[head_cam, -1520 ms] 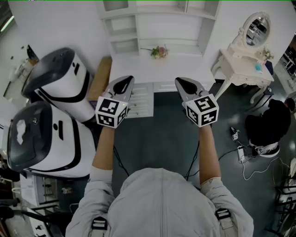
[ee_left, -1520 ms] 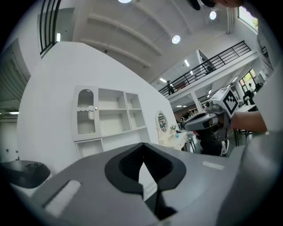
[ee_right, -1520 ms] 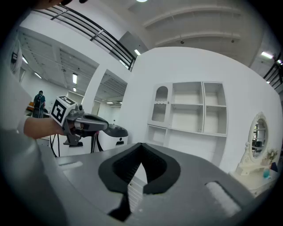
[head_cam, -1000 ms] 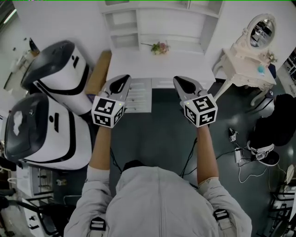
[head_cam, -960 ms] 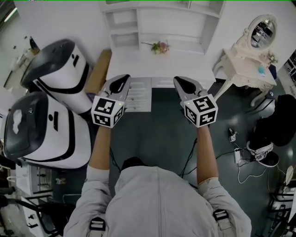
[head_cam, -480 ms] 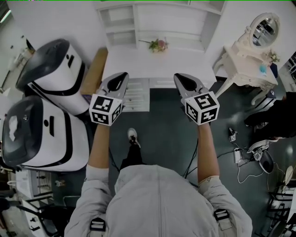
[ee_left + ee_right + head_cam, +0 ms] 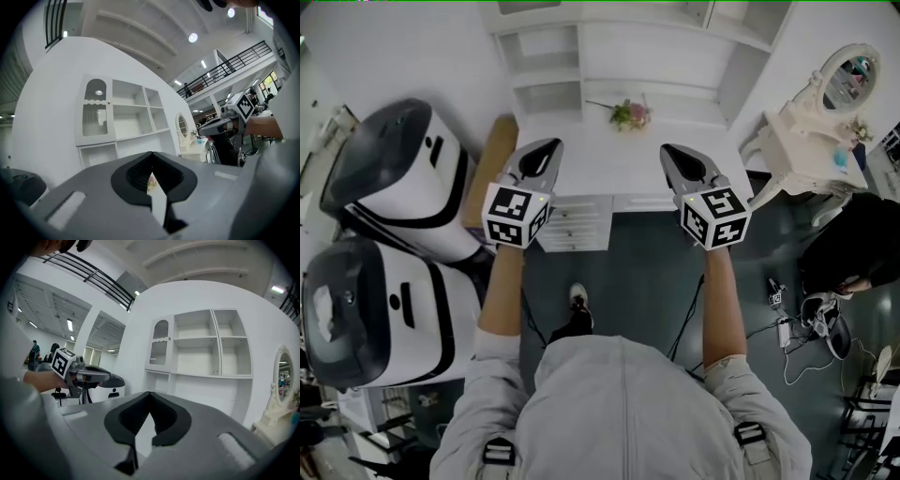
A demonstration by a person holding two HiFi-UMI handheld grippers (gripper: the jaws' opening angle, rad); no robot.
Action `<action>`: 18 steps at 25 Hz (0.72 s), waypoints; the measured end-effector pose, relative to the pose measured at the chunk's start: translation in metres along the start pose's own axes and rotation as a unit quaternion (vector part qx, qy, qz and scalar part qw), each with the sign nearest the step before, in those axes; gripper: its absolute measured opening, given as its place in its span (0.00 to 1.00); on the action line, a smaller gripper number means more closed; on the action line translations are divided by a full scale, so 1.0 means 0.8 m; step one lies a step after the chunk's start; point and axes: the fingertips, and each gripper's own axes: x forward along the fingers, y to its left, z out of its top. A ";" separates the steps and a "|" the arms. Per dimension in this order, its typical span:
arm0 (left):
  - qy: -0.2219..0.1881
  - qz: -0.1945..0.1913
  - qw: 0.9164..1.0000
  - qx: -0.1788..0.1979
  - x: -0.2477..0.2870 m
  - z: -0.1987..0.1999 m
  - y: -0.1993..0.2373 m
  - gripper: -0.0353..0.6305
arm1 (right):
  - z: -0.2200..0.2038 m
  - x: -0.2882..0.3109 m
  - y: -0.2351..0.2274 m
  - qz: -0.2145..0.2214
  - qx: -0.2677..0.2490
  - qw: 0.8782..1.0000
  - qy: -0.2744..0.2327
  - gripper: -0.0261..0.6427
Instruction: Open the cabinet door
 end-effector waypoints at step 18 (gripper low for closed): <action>-0.005 -0.020 1.000 0.013 0.144 -0.014 0.203 0.08 | 0.047 0.223 -0.067 -0.030 0.021 0.999 -0.005 0.04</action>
